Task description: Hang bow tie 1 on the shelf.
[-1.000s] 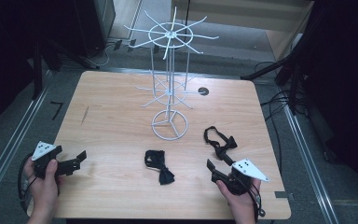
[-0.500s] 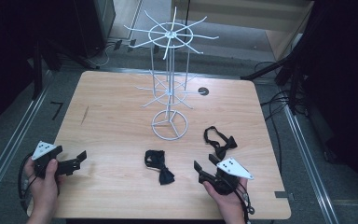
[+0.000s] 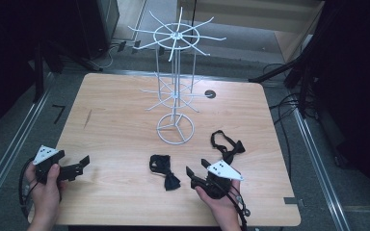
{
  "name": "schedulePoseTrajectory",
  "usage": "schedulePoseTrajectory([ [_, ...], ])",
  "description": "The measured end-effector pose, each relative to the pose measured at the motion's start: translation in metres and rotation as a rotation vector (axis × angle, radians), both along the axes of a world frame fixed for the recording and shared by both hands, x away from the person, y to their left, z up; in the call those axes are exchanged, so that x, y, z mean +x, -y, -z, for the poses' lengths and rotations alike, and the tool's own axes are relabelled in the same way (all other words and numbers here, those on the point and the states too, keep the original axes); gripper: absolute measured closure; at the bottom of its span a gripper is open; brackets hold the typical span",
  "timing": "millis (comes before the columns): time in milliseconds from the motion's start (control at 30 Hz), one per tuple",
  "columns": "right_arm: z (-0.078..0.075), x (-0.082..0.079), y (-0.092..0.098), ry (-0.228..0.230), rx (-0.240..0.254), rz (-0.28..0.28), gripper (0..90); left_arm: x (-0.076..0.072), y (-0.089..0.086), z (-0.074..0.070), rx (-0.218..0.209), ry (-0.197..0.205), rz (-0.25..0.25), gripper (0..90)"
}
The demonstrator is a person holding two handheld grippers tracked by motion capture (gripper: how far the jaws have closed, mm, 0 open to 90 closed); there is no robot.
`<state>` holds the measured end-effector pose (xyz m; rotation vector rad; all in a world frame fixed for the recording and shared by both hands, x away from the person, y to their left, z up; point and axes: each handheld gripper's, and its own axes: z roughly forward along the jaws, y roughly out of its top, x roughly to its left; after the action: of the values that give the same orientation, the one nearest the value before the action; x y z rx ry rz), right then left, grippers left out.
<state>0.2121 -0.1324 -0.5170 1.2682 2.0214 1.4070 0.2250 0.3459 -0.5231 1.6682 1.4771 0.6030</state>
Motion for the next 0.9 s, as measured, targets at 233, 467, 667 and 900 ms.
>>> schedulePoseTrajectory([
  [233, 0.003, 0.001, -0.011, -0.021, -0.001, -0.02, 37.2, 0.0, 0.0, 0.0, -0.001, -0.002, 0.0, 0.0],
  [467, 0.006, 0.001, -0.025, -0.036, -0.007, -0.048, 37.7, 0.0, 0.0, 0.0, -0.002, -0.002, 0.0, 0.0],
  [667, 0.006, 0.001, -0.033, -0.062, 0.019, -0.063, 39.0, 0.0, 0.0, 0.0, 0.0, -0.003, 0.0, 0.0],
  [900, 0.009, 0.001, -0.04, -0.074, 0.01, -0.078, 40.7, 0.0, 0.0, 0.0, 0.0, -0.003, -0.002, 0.0],
])
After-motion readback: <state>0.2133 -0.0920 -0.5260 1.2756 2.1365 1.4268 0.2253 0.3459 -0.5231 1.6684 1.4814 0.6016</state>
